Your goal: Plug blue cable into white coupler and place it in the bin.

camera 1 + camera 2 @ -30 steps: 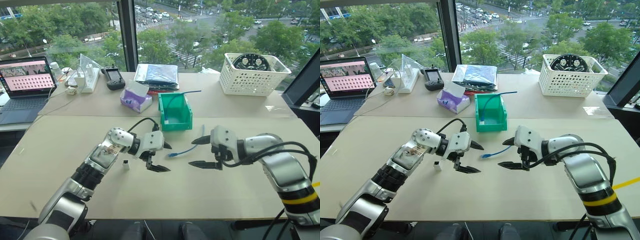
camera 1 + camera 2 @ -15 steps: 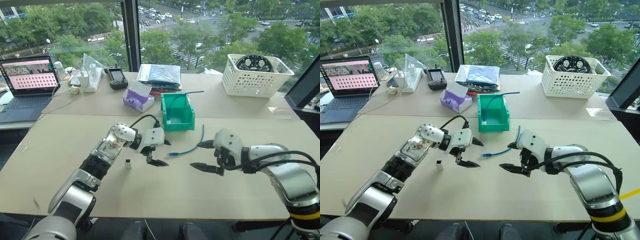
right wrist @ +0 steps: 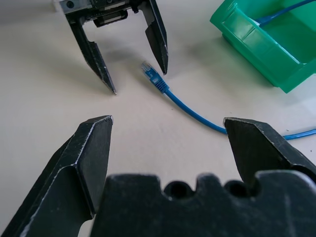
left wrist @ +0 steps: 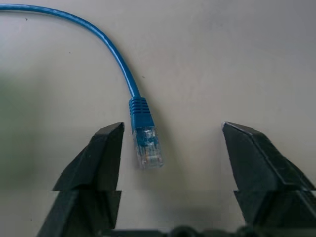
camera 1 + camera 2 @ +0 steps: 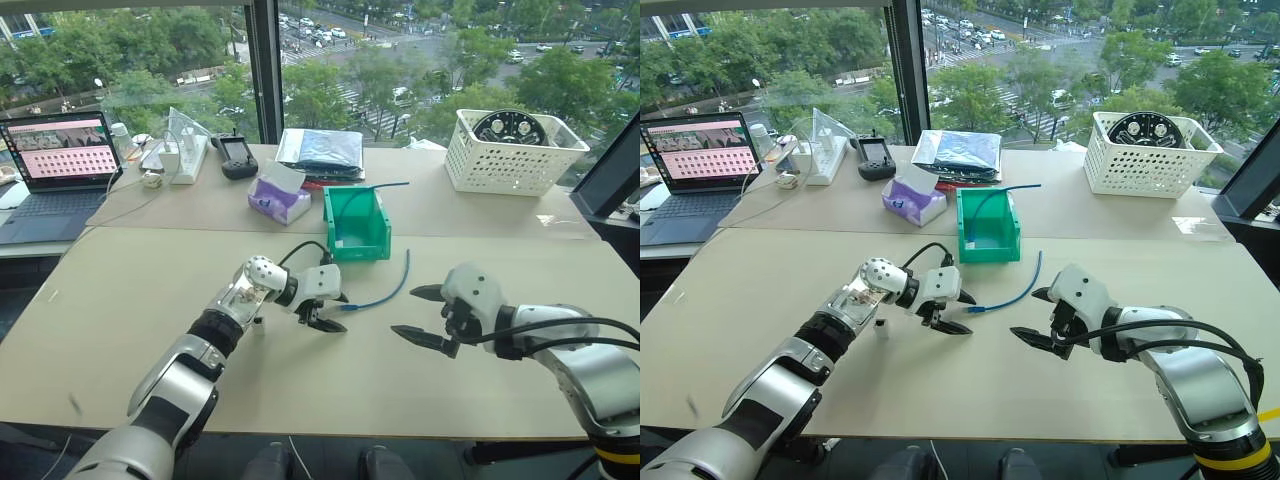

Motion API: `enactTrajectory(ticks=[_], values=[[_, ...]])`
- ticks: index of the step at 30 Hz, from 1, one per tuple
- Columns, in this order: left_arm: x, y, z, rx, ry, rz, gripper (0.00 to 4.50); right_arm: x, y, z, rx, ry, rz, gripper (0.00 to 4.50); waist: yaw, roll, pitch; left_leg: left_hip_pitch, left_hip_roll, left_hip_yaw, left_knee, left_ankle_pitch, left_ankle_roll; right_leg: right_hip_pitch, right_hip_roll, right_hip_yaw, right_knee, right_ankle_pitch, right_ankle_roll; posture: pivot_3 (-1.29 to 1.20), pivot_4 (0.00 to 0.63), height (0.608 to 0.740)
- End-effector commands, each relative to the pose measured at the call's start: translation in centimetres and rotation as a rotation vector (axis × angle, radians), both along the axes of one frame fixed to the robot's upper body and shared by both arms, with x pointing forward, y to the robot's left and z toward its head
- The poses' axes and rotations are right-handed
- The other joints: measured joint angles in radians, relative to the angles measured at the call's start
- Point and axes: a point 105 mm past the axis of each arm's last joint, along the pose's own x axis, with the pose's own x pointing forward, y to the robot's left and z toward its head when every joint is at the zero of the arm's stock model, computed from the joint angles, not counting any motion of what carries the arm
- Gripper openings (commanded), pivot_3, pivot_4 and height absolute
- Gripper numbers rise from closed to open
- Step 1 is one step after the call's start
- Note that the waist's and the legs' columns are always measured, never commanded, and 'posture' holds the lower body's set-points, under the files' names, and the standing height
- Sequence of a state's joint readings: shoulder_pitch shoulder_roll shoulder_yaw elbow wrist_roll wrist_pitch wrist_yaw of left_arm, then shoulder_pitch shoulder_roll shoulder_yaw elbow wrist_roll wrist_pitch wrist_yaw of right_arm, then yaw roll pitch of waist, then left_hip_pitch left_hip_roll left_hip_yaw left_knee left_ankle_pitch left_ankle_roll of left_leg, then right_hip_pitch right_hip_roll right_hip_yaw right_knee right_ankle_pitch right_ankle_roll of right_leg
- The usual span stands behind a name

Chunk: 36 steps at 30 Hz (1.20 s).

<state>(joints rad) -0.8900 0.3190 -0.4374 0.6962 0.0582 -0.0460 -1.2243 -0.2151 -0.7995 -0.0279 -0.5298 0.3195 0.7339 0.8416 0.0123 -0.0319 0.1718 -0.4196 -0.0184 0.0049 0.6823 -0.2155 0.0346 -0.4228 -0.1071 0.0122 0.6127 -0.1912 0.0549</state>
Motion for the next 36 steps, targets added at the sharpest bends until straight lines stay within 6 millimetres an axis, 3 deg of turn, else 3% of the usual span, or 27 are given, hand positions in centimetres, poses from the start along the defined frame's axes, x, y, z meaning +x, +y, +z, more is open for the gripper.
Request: enactTrajectory(ticks=[1,5,6,12,15,19,23,30,36], values=[[1.1,1.3,-1.0,0.071,-0.004,0.085,1.67,-0.2,-0.3,1.1,-0.005,-0.042,-0.011,4.17,0.000,0.000,0.000,0.000,0.000,0.000,0.000,0.000,0.000,0.000,0.000,0.000,0.000,-0.001,0.002,0.00,0.150,0.740],[1.4,1.6,-1.1,0.082,0.000,0.115,0.24,-0.2,-0.4,0.9,-0.018,-0.029,-0.021,4.17,-0.002,0.000,0.000,0.001,0.000,0.000,0.000,0.000,0.000,0.001,0.000,0.000,0.000,-0.001,0.002,0.00,0.150,0.740],[1.5,1.7,-1.1,0.080,0.001,0.124,0.08,-0.2,-0.4,0.8,-0.022,-0.025,-0.023,4.17,-0.002,0.000,0.000,0.002,0.000,0.000,0.000,0.000,0.000,0.001,0.000,0.000,0.000,-0.001,0.002,0.00,0.150,0.740],[1.0,0.6,0.4,-0.019,0.038,0.123,0.07,-0.2,0.0,0.5,0.026,0.007,-0.038,4.17,-0.004,0.000,0.000,0.002,0.001,0.000,0.000,0.000,0.000,0.001,0.001,0.000,0.001,-0.001,0.002,0.00,0.150,0.740],[0.4,-0.2,2.3,-0.115,0.076,0.122,0.07,-0.4,0.9,0.3,0.214,0.098,-0.106,4.17,-0.006,0.000,0.000,0.001,0.001,0.000,0.000,0.000,0.000,0.001,0.001,0.001,0.001,-0.001,0.001,0.00,0.150,0.740],[-1.0,-1.2,5.5,-0.245,0.140,0.125,0.07,-1.2,2.1,0.0,0.608,0.319,-0.200,4.17,-0.003,0.000,0.000,-0.003,0.001,-0.003,-0.001,0.000,0.000,-0.003,0.001,0.000,0.001,0.004,-0.006,0.00,0.150,0.740],[-2.6,-1.4,7.1,-0.274,0.163,0.120,0.07,-1.7,2.6,-0.6,0.854,0.457,-0.306,4.17,-0.001,0.001,0.000,-0.003,0.000,-0.005,-0.001,0.000,0.000,-0.002,-0.001,-0.001,0.001,0.004,-0.005,0.00,0.150,0.740],[-4.0,-1.8,8.0,-0.278,0.180,0.139,0.07,-0.5,3.1,1.7,1.188,0.472,-0.381,4.17,-0.014,0.002,0.000,-0.001,0.001,-0.005,-0.002,0.000,0.000,-0.002,0.001,0.000,0.002,0.004,-0.005,0.00,0.150,0.740],[-4.4,-2.7,8.4,-0.288,0.171,0.126,0.07,0.1,3.6,2.3,1.291,0.545,-0.435,4.17,-0.025,0.002,0.000,0.000,0.000,-0.004,-0.003,0.000,0.000,-0.001,0.001,0.000,0.001,0.003,-0.005,0.00,0.150,0.740]])
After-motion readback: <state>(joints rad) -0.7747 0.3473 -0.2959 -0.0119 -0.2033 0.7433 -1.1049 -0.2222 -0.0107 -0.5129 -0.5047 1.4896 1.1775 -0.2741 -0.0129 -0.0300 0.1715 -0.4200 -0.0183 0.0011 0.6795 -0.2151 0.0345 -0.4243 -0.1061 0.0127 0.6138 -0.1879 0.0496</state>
